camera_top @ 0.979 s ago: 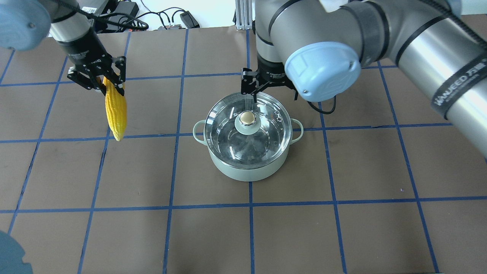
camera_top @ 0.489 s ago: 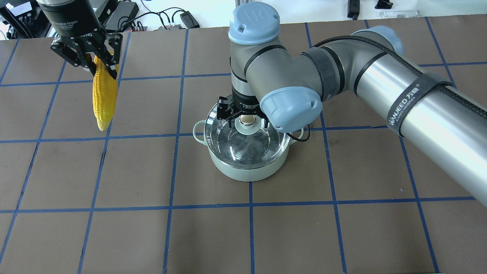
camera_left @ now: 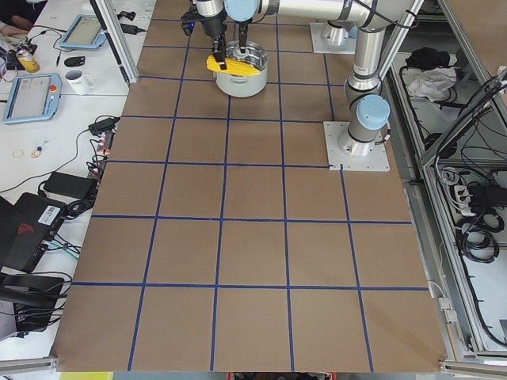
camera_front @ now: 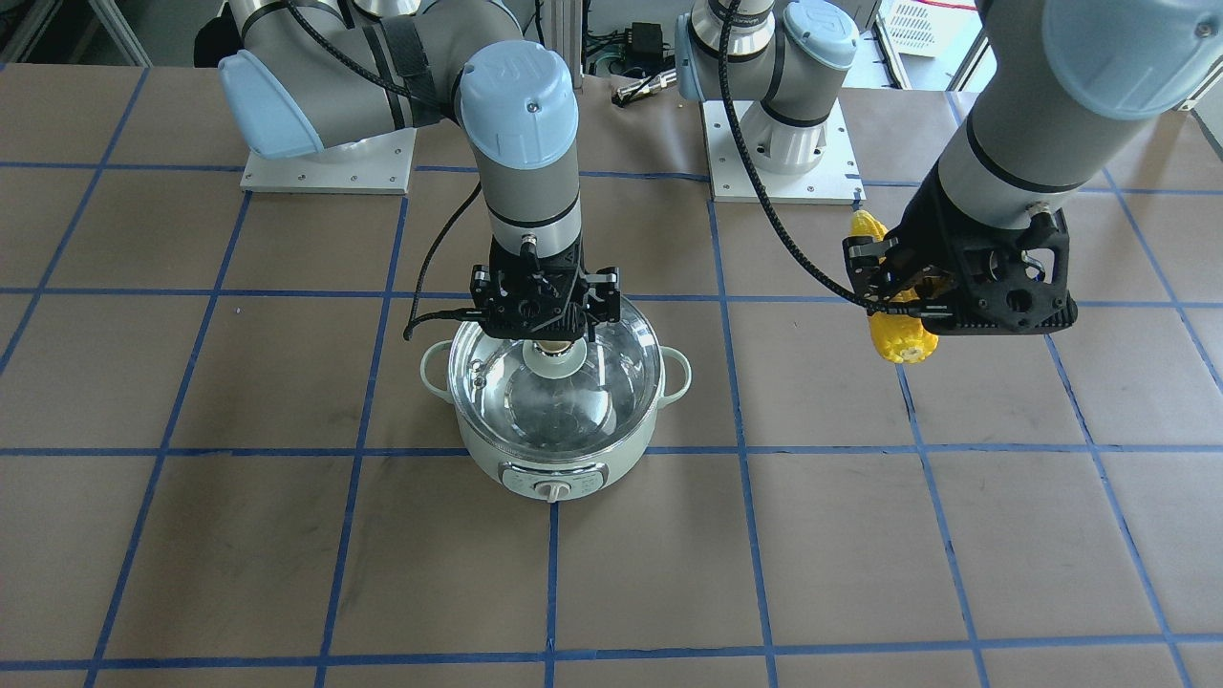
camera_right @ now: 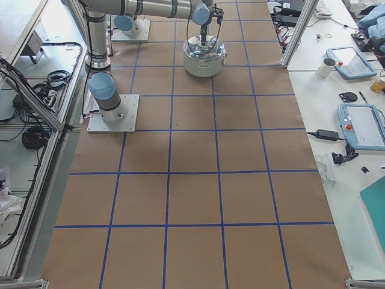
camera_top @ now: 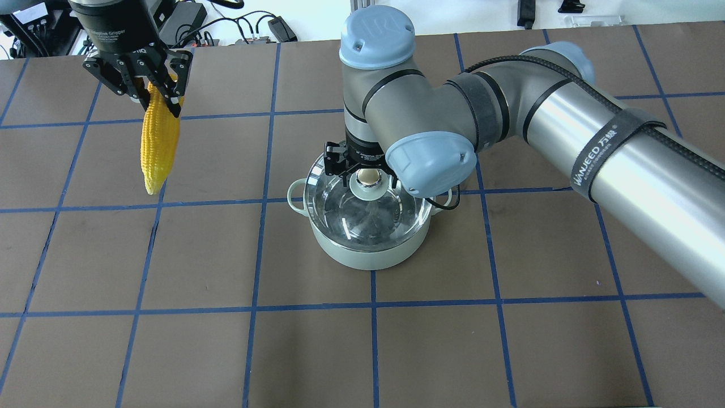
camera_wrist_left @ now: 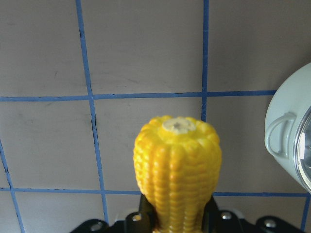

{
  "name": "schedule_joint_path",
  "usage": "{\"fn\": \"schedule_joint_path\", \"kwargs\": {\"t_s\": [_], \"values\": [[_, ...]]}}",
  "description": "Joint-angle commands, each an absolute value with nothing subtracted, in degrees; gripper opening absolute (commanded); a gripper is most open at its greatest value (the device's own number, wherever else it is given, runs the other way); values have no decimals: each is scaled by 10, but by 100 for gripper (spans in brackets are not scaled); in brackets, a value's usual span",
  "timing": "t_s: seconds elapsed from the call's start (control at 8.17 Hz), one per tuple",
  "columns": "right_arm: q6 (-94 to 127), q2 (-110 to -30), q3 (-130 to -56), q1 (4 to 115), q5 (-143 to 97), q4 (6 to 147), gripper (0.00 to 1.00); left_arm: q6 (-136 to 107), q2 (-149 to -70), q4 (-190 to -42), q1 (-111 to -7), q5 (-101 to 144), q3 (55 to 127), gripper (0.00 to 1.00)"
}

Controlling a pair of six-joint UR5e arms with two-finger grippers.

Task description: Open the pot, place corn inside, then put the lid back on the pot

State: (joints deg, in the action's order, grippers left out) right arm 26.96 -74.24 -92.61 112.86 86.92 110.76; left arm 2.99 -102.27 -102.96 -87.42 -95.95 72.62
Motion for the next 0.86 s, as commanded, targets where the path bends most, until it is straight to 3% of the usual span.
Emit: {"fn": "schedule_joint_path", "kwargs": {"t_s": [0.0, 0.49, 0.73], "values": [[286, -730, -925, 1129, 873, 1134, 86, 39, -1022, -1016, -875, -962, 728, 0], [286, -727, -924, 1129, 885, 1136, 65, 40, -1030, -1006, -875, -958, 729, 0], [287, -729, -923, 1129, 886, 1135, 44, 40, -1032, -1006, -875, -958, 729, 0]]}}
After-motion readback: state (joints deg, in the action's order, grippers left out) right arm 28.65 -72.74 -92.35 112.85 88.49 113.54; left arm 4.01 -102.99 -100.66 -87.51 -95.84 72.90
